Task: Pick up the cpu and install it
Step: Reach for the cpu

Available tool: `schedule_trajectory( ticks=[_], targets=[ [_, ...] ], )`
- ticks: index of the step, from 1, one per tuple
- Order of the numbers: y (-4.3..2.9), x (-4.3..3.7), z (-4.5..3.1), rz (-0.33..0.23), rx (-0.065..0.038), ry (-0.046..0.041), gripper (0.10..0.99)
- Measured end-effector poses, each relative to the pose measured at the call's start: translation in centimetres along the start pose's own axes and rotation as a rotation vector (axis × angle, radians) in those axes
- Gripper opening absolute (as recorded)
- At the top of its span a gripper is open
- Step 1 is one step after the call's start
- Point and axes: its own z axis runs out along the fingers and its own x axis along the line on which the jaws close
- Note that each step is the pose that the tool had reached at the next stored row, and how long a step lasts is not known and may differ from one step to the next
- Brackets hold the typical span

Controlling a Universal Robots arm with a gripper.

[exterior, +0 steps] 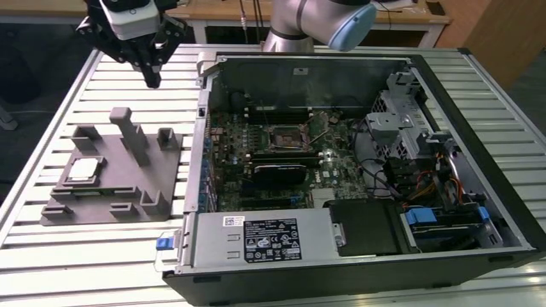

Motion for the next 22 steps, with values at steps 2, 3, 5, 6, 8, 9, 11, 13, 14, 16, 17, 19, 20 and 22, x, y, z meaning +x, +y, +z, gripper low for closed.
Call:
schedule_trajectory(
  ticks=[2,3,5,6,8,9,11,13,14,16,17,19,20,22],
  targets=[
    [-0.03,0.34,0.02,0.000,0.000,0.0000,0.106],
    [-0.04,0.51,0.03,0.000,0.000,0.0000,0.106],
    [-0.07,0.85,0.04,0.000,0.000,0.0000,0.106],
    [-0.08,1.04,0.05,0.000,0.000,0.0000,0.106],
    [-0.11,1.38,0.07,0.000,0.000,0.0001,0.106],
    [-0.12,1.54,0.08,0.000,0.000,0.0001,0.106],
    [-0.15,1.87,0.10,0.000,0.000,0.0000,0.106],
    [-0.18,2.22,0.12,0.000,0.000,0.0000,0.106],
    [-0.19,2.40,0.14,0.000,0.000,0.0000,0.106],
    [-0.22,2.75,0.15,0.000,0.000,0.0001,0.106],
    [-0.23,2.93,0.16,0.000,0.000,0.0001,0.106],
    [-0.26,3.27,0.19,0.000,0.000,0.0000,0.106],
    [-0.27,3.43,0.19,0.000,0.000,0.0001,0.106],
    [-0.30,3.77,0.22,0.000,0.000,0.0001,0.106]
  ],
)
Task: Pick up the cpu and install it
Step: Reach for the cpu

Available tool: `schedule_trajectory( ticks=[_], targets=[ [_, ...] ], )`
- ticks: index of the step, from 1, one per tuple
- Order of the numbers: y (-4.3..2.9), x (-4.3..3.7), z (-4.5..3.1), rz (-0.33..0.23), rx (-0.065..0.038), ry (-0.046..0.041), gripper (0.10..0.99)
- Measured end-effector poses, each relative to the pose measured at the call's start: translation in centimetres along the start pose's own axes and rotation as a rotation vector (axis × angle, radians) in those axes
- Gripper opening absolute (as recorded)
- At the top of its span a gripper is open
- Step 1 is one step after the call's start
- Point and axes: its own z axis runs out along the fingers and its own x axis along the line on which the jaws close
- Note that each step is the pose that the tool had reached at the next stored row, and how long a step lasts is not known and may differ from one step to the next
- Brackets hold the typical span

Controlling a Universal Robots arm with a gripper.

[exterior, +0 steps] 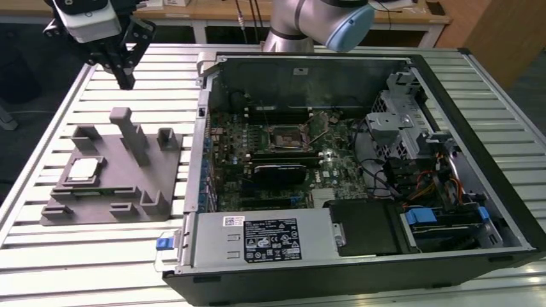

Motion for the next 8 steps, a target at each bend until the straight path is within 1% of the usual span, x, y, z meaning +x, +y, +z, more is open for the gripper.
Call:
schedule_trajectory(
  ticks=[8],
  targets=[
    [-0.11,1.32,0.08,0.000,0.000,-0.0001,0.106]
  ],
)
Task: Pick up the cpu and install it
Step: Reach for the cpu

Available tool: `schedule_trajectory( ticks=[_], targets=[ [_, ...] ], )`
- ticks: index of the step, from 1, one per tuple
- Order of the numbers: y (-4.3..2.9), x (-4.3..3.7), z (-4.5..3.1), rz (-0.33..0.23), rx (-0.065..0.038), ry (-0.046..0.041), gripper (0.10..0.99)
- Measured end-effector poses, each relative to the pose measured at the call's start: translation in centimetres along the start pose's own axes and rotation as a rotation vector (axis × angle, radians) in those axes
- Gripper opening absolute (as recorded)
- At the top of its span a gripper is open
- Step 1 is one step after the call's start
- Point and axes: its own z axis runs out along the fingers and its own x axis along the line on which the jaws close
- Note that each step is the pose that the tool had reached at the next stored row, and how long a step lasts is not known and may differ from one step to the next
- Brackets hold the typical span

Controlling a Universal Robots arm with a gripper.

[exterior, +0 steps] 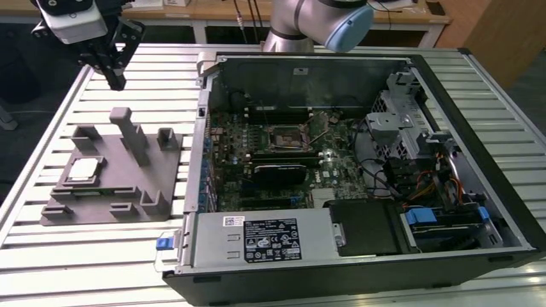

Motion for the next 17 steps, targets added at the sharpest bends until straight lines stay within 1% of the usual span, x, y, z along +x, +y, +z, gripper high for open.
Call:
schedule_trajectory(
  ticks=[17],
  targets=[
    [-0.21,2.70,0.16,0.000,0.000,0.0001,0.106]
  ],
)
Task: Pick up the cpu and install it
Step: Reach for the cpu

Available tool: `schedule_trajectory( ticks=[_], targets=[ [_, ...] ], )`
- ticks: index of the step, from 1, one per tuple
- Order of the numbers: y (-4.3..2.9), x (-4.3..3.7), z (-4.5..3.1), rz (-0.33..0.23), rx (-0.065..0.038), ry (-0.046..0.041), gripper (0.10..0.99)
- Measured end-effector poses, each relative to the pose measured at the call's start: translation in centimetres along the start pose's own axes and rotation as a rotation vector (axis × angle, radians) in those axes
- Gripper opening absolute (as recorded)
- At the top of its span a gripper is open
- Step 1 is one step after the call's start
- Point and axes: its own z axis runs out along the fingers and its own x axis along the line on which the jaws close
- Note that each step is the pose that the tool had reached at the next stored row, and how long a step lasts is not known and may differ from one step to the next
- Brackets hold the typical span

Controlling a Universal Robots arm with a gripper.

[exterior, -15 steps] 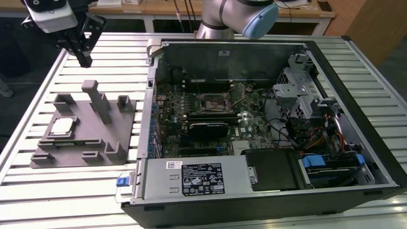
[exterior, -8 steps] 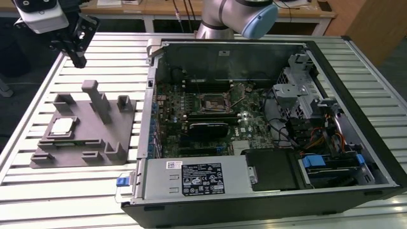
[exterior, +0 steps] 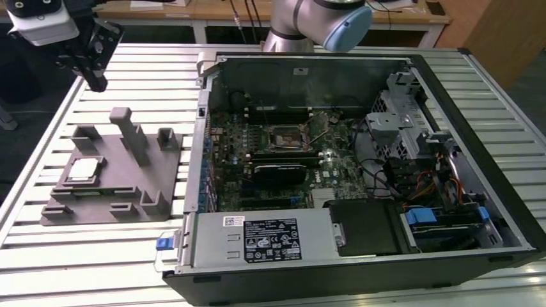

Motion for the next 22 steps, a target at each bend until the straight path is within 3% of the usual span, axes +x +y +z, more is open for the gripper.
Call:
schedule_trajectory(
  ticks=[11,22],
  targets=[
    [-0.15,1.73,0.22,0.000,0.000,0.0001,0.106],
    [-0.27,2.81,1.28,0.000,0.000,0.0000,0.106]
  ],
)
